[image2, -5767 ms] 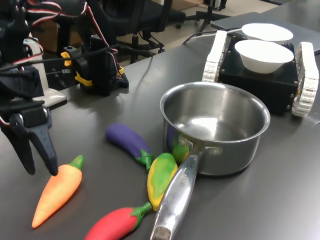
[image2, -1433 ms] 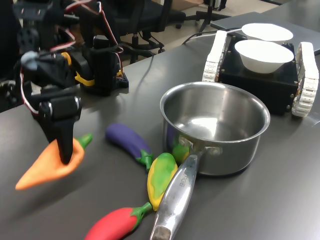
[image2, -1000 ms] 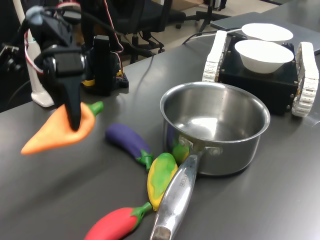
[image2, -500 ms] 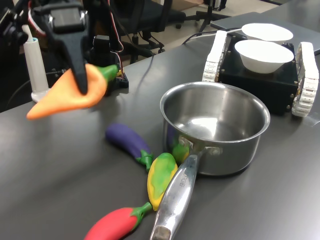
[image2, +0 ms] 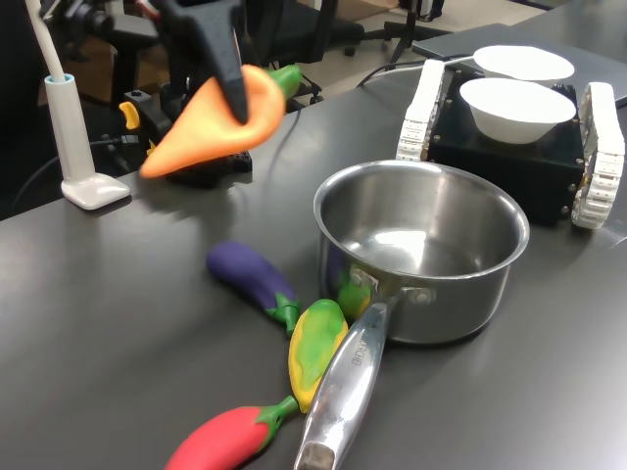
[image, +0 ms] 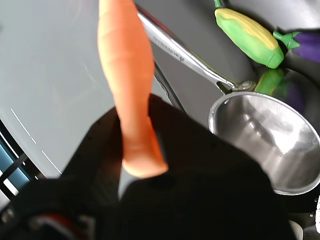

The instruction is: Pick up the carrot and place them in the pan

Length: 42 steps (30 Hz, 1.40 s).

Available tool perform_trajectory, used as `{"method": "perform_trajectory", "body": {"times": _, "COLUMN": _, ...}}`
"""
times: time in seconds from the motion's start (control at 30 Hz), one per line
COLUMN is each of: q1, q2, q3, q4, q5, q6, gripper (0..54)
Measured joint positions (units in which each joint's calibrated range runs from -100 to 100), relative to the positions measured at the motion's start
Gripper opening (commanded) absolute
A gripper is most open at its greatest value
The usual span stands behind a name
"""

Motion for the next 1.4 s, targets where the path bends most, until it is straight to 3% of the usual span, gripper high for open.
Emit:
{"method": "perform_trajectory", "body": {"times": 0.73, "q1": -24.1, "q2": -24.4, "q3": 29.1, "q4": -11.9, "q5": -5.6, "q6": 0.1, "gripper": 0.0}}
{"method": "perform_trajectory", "body": {"times": 1.1, "q1": -38.8, "q2": -33.7, "q3": 51.1, "q4": -22.6, "q5": -7.2, "q6": 9.8, "gripper": 0.4}}
{"method": "perform_trajectory", "body": {"times": 1.4, "q1": -46.3, "q2": -38.8, "q3": 63.9, "q4": -27.7, "q5": -7.2, "q6": 14.2, "gripper": 0.8}}
